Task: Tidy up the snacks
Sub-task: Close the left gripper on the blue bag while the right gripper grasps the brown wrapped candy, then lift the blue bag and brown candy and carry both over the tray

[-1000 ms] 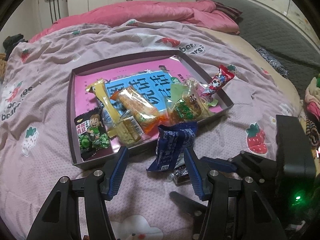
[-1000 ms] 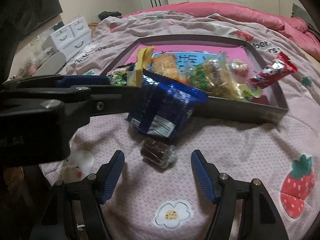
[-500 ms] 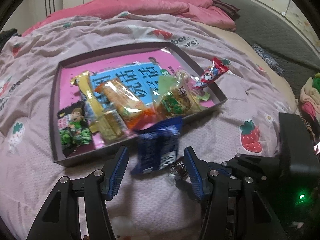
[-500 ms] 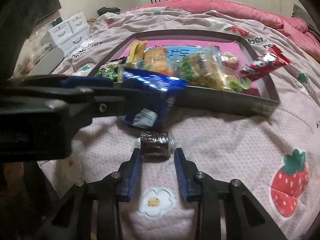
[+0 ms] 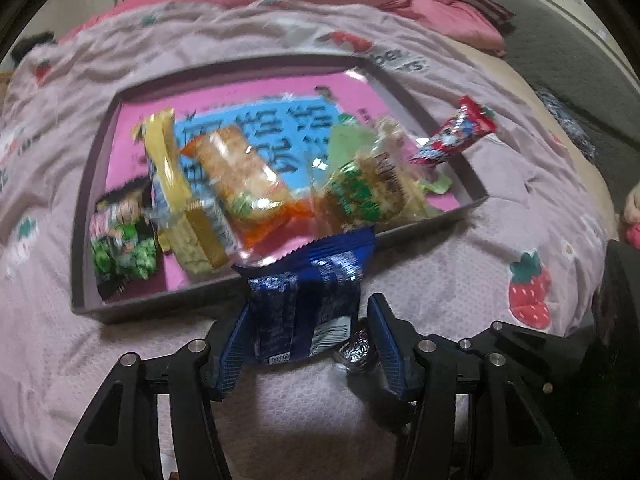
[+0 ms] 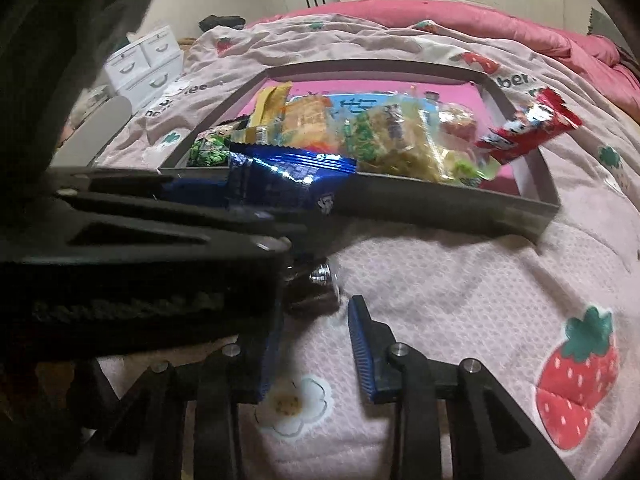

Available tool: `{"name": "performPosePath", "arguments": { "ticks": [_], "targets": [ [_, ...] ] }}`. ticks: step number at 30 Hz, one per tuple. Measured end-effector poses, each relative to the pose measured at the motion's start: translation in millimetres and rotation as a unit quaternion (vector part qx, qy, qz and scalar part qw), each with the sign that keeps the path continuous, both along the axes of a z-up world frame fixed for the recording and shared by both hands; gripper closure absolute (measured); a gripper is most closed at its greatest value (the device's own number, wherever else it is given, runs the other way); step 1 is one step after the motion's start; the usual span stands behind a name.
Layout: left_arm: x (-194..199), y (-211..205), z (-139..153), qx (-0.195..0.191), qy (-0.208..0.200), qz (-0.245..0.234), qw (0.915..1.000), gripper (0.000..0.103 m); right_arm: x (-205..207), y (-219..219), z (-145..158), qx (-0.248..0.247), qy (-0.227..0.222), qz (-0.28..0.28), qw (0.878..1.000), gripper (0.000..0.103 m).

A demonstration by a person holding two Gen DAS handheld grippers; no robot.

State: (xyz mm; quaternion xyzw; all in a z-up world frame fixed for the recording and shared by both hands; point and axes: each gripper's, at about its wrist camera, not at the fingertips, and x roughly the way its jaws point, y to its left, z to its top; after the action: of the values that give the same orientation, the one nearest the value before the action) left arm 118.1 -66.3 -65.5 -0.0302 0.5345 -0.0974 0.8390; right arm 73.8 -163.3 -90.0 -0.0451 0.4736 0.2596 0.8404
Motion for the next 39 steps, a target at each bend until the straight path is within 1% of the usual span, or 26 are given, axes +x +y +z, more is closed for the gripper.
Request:
{"name": "performPosePath", "arguments": {
  "ticks": [2, 4, 7, 10, 14, 17, 24, 27, 32, 39],
  "targets": [
    [0, 6, -3, -0.018, 0.006, 0.007, 0.9998, 0.051, 1, 4, -1, -0.002, -0.006, 0.011, 1.000, 0.065],
    [0, 12, -3, -0.036, 0.010, 0.011, 0.9992, 0.053, 2, 7, -1, -0.005, -0.016, 0.023, 1.000, 0.064],
    [-2, 19, -1, -0.051, 0.009, 0.016, 0.9985, 0.054, 2, 14, -1, -0.016, -0.028, 0.043, 0.999, 0.063],
    [-5, 25, 2, -0.063, 0.005, 0.021, 0.9978, 0.054, 0, 18, 0, -0.026, -0.036, 0.054, 0.998, 0.066],
    [-11, 33, 13, -0.073, -0.010, 0.018, 0.9971, 0.054, -1, 10, 8, -0.002, -0.031, 0.049, 0.998, 0.067],
    [-16, 40, 28, -0.073, -0.032, 0.016, 0.9967, 0.054, -3, 2, 20, 0.014, -0.042, 0.041, 0.998, 0.066],
    [-17, 60, 59, -0.075, -0.076, 0.035, 0.9937, 0.054, -3, -16, 48, 0.053, -0.076, 0.010, 0.996, 0.066],
    [-14, 69, 66, -0.074, -0.087, 0.047, 0.9923, 0.054, 2, -26, 57, 0.063, -0.090, -0.009, 0.994, 0.066],
    [-10, 79, 70, -0.077, -0.094, 0.061, 0.9907, 0.054, 17, -44, 69, 0.066, -0.110, -0.039, 0.991, 0.066],
    [2, 73, 70, -0.078, -0.103, 0.060, 0.9898, 0.054, 36, -68, 79, 0.073, -0.124, -0.079, 0.986, 0.066]
  ]
}}
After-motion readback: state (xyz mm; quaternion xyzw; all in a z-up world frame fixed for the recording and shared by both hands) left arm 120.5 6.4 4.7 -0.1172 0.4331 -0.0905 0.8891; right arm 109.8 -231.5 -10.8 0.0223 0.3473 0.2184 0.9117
